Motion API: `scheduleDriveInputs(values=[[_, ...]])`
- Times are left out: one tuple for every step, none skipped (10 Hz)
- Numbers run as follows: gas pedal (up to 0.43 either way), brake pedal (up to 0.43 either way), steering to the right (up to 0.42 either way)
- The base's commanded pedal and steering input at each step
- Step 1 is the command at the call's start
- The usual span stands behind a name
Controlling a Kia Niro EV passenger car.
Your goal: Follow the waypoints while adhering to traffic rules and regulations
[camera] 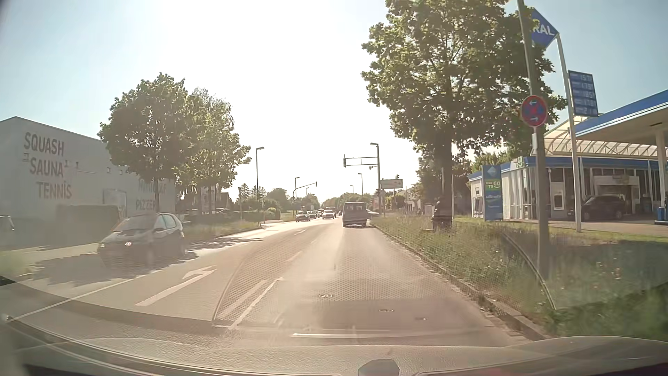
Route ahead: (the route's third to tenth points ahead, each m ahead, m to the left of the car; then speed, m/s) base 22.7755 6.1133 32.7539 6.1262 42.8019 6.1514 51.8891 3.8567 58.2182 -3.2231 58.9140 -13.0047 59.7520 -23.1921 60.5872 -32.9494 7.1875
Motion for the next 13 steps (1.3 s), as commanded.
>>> scheduleDriveInputs(values=[[0.000,0.000,-0.012],[0.000,0.000,-0.012],[0.000,0.000,-0.012],[0.000,0.000,-0.012],[0.000,0.000,-0.012],[0.000,0.000,-0.012],[0.000,0.000,-0.013],[0.000,0.000,-0.014],[0.020,0.000,-0.017],[0.047,0.000,-0.018],[0.047,0.000,-0.018],[0.067,0.000,-0.016],[0.067,0.000,-0.013]])
